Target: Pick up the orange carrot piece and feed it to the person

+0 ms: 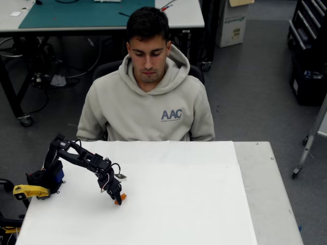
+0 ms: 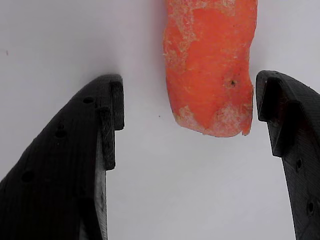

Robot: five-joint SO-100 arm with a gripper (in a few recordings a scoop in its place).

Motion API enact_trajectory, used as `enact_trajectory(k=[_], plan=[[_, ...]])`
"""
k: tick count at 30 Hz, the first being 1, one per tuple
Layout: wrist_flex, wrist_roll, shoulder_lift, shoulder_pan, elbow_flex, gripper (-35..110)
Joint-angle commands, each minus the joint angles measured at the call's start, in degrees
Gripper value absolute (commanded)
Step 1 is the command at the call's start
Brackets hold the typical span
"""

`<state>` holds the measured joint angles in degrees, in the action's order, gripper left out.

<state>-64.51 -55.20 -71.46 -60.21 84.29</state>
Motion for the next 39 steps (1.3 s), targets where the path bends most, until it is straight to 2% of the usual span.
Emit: enact_trajectory(k=[1,12,24,39], plan=[[0.0,-0.4,-0.4,-0.4,-1.1,20],[-0.1,-0.4,-0.4,-0.5,-0.1,20],[-0.1,-0.4,-0.4,-0.5,0.0,-3],[-0.9,-0.4,-1.7,0.8,-1.1,-3]])
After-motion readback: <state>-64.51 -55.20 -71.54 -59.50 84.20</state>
